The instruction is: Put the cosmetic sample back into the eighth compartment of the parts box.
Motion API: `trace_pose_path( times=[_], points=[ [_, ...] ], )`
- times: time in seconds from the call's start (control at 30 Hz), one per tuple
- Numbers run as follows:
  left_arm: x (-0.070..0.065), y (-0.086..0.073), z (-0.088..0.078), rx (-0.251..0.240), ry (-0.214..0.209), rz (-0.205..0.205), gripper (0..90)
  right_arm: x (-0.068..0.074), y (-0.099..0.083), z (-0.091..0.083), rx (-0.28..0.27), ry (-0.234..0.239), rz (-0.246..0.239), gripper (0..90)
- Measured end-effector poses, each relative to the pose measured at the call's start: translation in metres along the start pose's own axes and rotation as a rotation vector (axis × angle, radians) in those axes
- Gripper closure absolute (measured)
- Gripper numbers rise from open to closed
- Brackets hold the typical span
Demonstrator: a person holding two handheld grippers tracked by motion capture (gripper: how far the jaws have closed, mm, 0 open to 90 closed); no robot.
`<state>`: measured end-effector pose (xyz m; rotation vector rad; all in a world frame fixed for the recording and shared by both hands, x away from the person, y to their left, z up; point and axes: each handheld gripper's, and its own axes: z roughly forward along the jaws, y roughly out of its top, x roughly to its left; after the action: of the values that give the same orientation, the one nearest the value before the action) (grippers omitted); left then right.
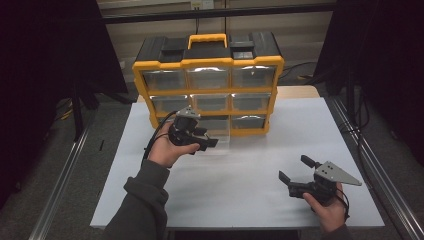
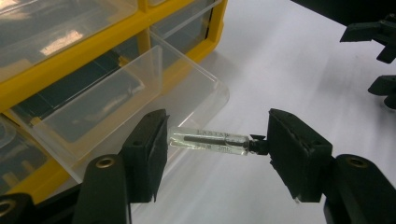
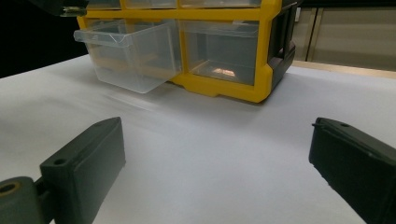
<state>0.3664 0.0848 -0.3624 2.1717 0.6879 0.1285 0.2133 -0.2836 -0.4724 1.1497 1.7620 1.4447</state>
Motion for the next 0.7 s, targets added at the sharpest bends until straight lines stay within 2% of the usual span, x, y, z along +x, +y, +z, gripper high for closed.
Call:
trace_pose_path(
  times=[0.13, 0.27, 0.3, 0.37, 0.4, 0.47, 0.7],
  points=[
    [0.001, 0.004, -0.002, -0.013, 0.007, 0.001, 39.6, 0.000, 0.000, 0.000, -0.003, -0.003, 0.000, 2.8],
    [0.004, 0.007, -0.003, -0.014, 0.008, -0.003, 39.6, 0.000, 0.000, 0.000, -0.002, 0.000, -0.003, 2.8],
    [0.004, 0.008, -0.003, -0.002, 0.015, -0.007, 39.6, 0.000, 0.000, 0.000, -0.002, -0.001, -0.005, 2.8],
    [0.006, 0.009, -0.002, -0.015, 0.011, -0.008, 39.6, 0.001, 0.000, 0.000, -0.001, 0.000, -0.003, 2.8],
    [0.006, 0.010, -0.003, 0.000, 0.020, -0.008, 39.6, 0.000, 0.000, 0.000, -0.002, 0.000, -0.004, 2.8],
    [0.007, 0.011, -0.002, -0.015, 0.016, -0.011, 39.6, 0.000, 0.000, 0.000, -0.004, 0.001, -0.002, 2.8],
    [0.011, 0.016, -0.002, -0.017, 0.026, -0.021, 39.6, 0.000, 0.000, 0.000, -0.005, 0.001, -0.005, 2.9]
  ],
)
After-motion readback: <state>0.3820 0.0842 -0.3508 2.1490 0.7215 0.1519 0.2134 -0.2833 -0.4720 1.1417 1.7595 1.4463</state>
